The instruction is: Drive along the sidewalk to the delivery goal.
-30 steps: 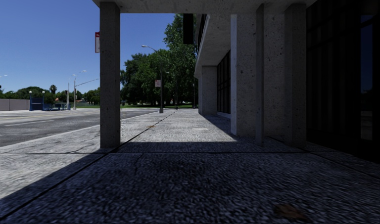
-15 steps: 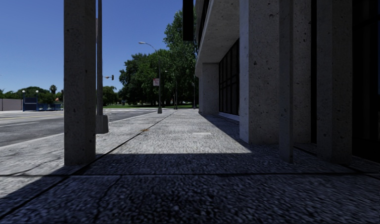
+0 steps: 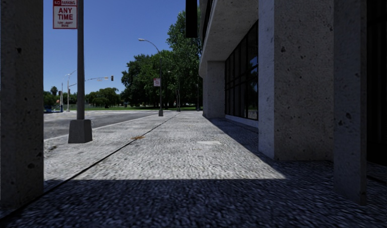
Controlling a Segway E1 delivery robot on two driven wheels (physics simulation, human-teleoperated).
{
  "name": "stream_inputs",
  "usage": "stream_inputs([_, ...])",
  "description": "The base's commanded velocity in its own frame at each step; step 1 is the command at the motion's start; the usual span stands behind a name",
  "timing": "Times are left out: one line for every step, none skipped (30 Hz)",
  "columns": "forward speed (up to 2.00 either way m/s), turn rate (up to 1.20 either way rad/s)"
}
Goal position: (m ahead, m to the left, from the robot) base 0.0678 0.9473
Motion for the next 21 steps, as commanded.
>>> stream_inputs([2.0,0.0])
stream_inputs([2.0,0.0])
stream_inputs([2.0,0.0])
stream_inputs([2.0,0.0])
stream_inputs([2.0,0.0])
stream_inputs([2.0,0.0])
stream_inputs([2.0,0.0])
stream_inputs([2.0,0.0])
stream_inputs([2.0,0.0])
stream_inputs([2.0,0.0])
stream_inputs([2.0,0.0])
stream_inputs([0.0,0.0])
stream_inputs([0.0,0.0])
stream_inputs([0.0,0.0])
stream_inputs([0.0,0.0])
stream_inputs([0.0,0.0])
stream_inputs([0.0,0.0])
stream_inputs([0.0,0.0])
stream_inputs([0.0,0.0])
stream_inputs([0.0,0.0])
stream_inputs([0.0,0.0])
